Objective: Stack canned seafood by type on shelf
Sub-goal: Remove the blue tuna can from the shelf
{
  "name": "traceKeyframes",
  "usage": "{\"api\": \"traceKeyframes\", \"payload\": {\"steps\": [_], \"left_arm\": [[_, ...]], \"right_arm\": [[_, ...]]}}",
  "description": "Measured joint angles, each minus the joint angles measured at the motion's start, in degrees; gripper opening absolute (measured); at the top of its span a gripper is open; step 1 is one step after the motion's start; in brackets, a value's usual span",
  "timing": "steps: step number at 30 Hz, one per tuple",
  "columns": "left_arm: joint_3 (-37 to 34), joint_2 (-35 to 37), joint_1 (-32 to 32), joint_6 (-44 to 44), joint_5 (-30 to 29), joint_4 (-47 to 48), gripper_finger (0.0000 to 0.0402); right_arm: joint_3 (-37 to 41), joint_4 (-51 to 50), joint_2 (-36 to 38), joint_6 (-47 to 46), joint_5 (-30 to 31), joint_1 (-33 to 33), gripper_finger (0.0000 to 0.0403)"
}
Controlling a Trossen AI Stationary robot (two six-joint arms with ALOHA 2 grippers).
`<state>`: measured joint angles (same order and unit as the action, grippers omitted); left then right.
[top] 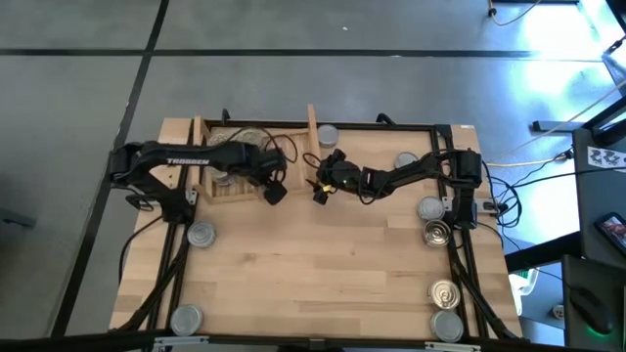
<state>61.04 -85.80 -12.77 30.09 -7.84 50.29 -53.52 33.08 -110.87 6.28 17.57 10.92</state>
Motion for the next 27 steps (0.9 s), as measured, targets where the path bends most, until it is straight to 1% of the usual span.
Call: {"api": "traceKeyframes", "payload": {"steps": [7, 10, 15, 18, 21, 24, 27], "left_arm": [[-0.36, -0.22, 10.43, 7.53, 0.20, 0.18, 0.0292], [-0.39, -0.31, 14.18, 10.71, -2.23, -1.12, 0.0292], [-0.33, 0.21, 19.79, 11.11, -7.59, -4.63, 0.0292], [-0.26, 1.56, 24.01, 9.72, -12.52, -5.99, 0.0292], [-0.22, 2.14, 30.03, 10.08, -17.28, -5.79, 0.0292], [-0.27, 2.14, 35.41, 11.06, -19.94, -5.47, 0.0292], [-0.93, 2.16, 39.31, 15.80, -21.20, -4.91, 0.0292]], "right_arm": [[-0.02, -0.02, 0.00, 0.07, 0.61, 0.06, 0.0312], [-0.06, -0.01, 0.00, 0.07, 0.69, 0.11, 0.0312], [-0.07, -0.48, 0.14, 0.21, 0.39, 0.03, 0.0312], [-0.07, -4.49, 1.79, 0.75, 0.37, -1.19, 0.0312], [-0.06, -9.51, 4.24, 1.66, 0.38, -3.46, 0.0312], [-0.07, -14.59, 6.88, 1.67, 0.85, -6.21, 0.0312], [-0.04, -21.40, 9.48, 1.66, 4.07, -9.51, 0.0312]]}}
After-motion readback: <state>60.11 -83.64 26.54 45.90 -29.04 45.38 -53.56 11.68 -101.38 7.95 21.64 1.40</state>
